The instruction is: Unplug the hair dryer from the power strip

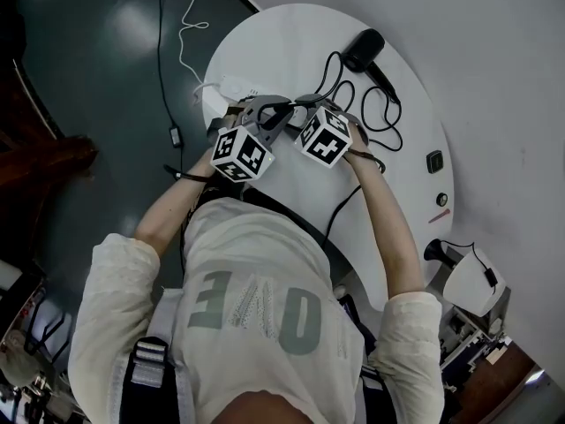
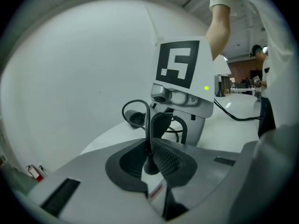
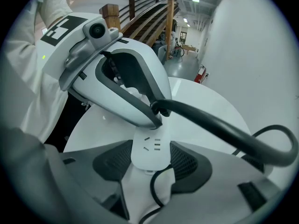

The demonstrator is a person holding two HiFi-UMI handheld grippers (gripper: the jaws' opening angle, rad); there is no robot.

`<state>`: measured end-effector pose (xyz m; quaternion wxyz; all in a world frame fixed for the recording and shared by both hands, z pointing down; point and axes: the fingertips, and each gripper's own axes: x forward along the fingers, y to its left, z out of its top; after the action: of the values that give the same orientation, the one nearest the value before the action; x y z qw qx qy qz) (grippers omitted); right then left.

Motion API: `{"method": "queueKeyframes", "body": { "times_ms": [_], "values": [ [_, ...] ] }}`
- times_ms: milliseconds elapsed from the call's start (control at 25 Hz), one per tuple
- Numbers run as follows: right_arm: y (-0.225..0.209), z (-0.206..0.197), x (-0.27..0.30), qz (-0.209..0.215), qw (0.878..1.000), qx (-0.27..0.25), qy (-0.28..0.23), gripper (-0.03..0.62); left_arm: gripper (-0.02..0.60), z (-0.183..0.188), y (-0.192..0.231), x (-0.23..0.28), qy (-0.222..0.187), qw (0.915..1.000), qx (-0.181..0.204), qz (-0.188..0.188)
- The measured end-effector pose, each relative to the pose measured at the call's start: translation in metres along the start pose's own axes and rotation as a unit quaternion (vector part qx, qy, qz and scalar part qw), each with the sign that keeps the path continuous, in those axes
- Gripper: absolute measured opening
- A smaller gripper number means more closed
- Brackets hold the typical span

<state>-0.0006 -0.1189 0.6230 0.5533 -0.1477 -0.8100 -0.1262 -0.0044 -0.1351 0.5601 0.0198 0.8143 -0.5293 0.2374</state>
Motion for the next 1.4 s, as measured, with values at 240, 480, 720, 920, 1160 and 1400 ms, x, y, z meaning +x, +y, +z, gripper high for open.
{"method": "queueKeyframes", "body": {
  "times_ms": [240, 480, 720, 920, 1160, 1400],
  "values": [
    [-0.004, -0.003, 0.004, 0.011, 0.998, 0.060, -0.022, 0.256, 0.041, 0.007, 0.007, 0.005, -0.007, 0.9977, -0.044, -0.051],
    [-0.003, -0.004, 0.007, 0.017, 0.997, 0.075, -0.017, 0.259, 0.015, 0.011, 0.015, 0.001, -0.026, 0.9926, -0.110, -0.044],
    [-0.005, -0.005, 0.006, 0.014, 0.996, 0.084, -0.015, 0.262, 0.015, 0.021, 0.017, 0.002, -0.025, 0.9937, -0.096, -0.053],
    [-0.002, -0.004, 0.009, 0.011, 0.997, 0.079, -0.017, 0.262, 0.015, 0.056, 0.037, -0.016, -0.116, 0.9792, -0.161, -0.041],
    [-0.001, -0.007, 0.010, 0.015, 0.997, 0.072, 0.002, 0.261, 0.015, 0.238, 0.149, -0.068, -0.329, 0.9413, -0.036, 0.066],
    [-0.003, -0.007, 0.010, 0.012, 0.997, 0.074, 0.006, 0.261, 0.015, 0.239, 0.134, -0.070, -0.304, 0.9508, -0.010, 0.059]
  ]
}}
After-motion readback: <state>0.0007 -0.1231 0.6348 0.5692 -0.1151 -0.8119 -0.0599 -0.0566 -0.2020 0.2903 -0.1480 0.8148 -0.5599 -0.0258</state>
